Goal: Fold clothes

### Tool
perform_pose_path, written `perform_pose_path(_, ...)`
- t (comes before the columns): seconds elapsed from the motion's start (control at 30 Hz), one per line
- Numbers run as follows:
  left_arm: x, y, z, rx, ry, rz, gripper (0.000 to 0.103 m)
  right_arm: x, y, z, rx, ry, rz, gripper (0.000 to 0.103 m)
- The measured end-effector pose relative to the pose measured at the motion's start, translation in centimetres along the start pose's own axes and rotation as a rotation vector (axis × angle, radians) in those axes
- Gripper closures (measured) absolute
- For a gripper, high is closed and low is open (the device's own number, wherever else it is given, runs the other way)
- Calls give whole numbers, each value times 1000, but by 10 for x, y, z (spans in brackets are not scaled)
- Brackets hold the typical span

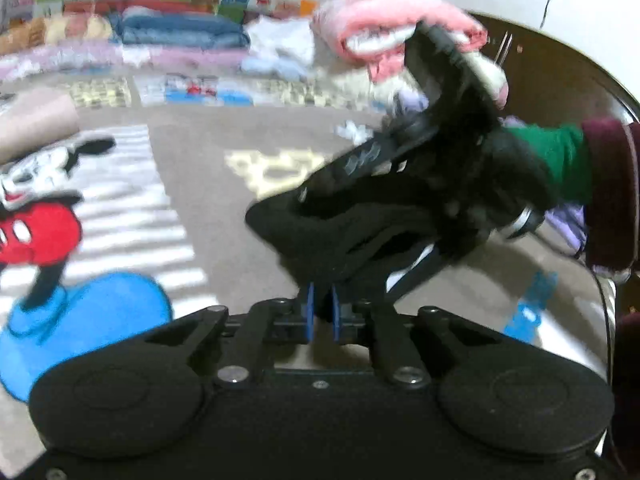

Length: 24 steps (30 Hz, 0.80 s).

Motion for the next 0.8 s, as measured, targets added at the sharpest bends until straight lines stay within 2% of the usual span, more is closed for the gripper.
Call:
perform_pose_path(0.03, 3, 13, -8, -3, 18, 46, 102, 0, 0, 0, -9, 2, 1, 40)
perform_pose_path(0.1, -1, 54, -24, -34, 26, 232, 103, -1, 0, 2, -21, 9, 3, 36)
perform_pose_path(0.13, -9, 62, -19, 5, 0, 264, 103, -1, 0, 3, -28, 11, 4, 36)
perform_pose_path(0.17, -16, 68, -15, 39, -24, 290, 103, -1, 0, 5, -35, 14, 7, 35)
perform_pose_path(0.27, -19, 57, -15, 73, -51, 270, 103, -2, 0, 5, -38, 25, 14, 34)
perform_pose_path(0.3, -13, 50, -20, 109, -19, 242, 99, -3, 1, 4, -31, 32, 20, 34)
perform_pose_path(0.33, -8, 41, -23, 132, 4, 194, 87, -4, 2, 3, -24, 35, 26, 34)
perform_pose_path(0.37, -6, 33, -23, 137, 10, 157, 48, -5, 3, 1, -17, 36, 33, 34)
perform_pose_path(0.4, -4, 28, -22, 138, 26, 130, 38, -5, 3, 0, -10, 38, 39, 34)
perform_pose_path(0.43, -2, 22, -21, 134, 38, 101, 38, -6, 4, -1, -3, 39, 45, 34)
perform_pose_path(0.57, 10, 6, 6, 58, 37, 6, 39, -5, 5, -1, 7, 32, 43, 33)
perform_pose_path(0.6, 9, 10, 14, 58, 21, 32, 98, -5, 5, 0, 10, 30, 42, 33)
perform_pose_path(0.63, 9, 23, 11, 87, 17, 90, 95, -5, 6, 0, 12, 28, 41, 33)
perform_pose_path(0.73, 7, 63, 1, 173, 5, 264, 98, -6, 4, 1, 9, 27, 31, 33)
perform_pose_path(0.8, -8, 82, -1, 237, 2, 368, 100, -9, 0, 5, -11, 40, 6, 27)
Point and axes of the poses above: each gripper's, at about its wrist camera, not at the fingertips, and z roughly the way its jaws point, y to its right, x to its top, the point moved 3 cm from there along z, roughly the way its jaws point, and after that the axes turned 3 degrees about -y, right-handed, at the moved point
